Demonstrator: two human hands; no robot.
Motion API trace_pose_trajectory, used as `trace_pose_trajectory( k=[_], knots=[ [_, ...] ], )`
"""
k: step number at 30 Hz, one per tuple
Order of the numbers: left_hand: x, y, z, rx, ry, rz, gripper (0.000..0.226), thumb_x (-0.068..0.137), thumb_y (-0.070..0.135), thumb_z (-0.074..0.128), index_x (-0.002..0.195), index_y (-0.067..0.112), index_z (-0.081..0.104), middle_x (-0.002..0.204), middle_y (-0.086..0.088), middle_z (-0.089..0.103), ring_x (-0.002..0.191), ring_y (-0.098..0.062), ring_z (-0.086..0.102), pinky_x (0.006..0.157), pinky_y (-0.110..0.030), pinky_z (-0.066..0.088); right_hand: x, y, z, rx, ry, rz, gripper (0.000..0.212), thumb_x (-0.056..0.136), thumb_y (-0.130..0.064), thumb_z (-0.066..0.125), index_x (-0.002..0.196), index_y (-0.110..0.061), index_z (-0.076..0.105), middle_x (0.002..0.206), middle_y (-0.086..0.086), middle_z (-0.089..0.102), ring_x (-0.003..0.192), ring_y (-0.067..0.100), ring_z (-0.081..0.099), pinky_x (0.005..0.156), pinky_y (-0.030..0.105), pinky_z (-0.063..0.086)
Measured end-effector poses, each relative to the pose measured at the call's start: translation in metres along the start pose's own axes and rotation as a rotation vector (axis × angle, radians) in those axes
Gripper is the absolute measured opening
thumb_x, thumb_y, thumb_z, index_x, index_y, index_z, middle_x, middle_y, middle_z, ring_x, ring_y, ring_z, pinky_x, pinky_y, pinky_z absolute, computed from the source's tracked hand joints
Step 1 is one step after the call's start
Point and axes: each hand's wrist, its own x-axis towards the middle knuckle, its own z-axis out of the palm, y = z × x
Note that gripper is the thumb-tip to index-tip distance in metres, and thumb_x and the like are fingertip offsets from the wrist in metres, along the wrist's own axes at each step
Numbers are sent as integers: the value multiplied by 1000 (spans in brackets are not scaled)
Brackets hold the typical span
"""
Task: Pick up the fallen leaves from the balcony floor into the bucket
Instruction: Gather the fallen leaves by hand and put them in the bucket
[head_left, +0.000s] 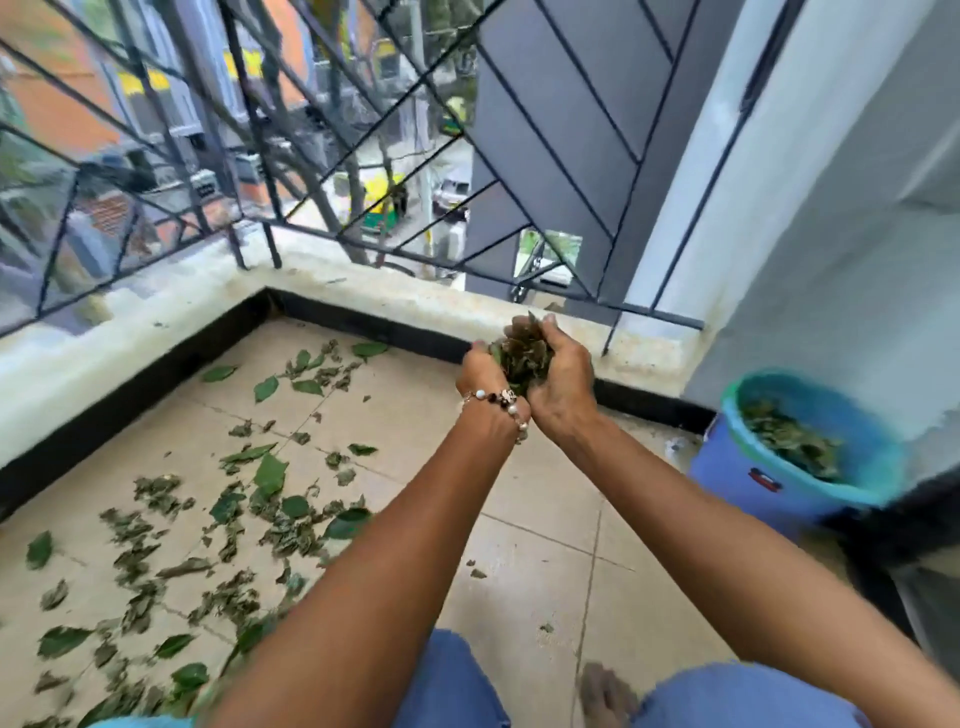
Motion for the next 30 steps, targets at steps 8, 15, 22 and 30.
trace_pose_trajectory(
  k=[8,15,22,30],
  knots=[
    [22,-124,80,176,-121,-95,23,83,25,61,91,5,69,99,-17,72,88,-35,70,85,-50,56,32,-66,-116,107,239,-138,24,96,-18,53,80,-5,66,72,8,64,66,20,61,73,33,55],
    [23,-254,163,368,-381,-252,35,85,47,56,92,14,64,116,-11,67,103,-28,66,96,-47,52,79,-136,-252,197,593,-273,30,97,-31,51,78,-10,61,71,7,61,68,25,60,67,33,55],
    [10,-306,217,604,-703,-488,97,79,85,35,124,2,59,116,-24,65,103,-35,65,91,-49,50,93,-181,-339,-17,821,-213,42,97,-51,46,91,-11,59,98,11,64,92,30,63,85,50,54],
    [28,-299,205,667,-699,-446,91,86,80,22,151,18,29,155,-7,31,140,-25,35,98,-36,38,85,-178,-367,-66,894,-211,50,100,-52,39,91,-7,60,87,4,55,74,14,49,76,27,44]
  ],
)
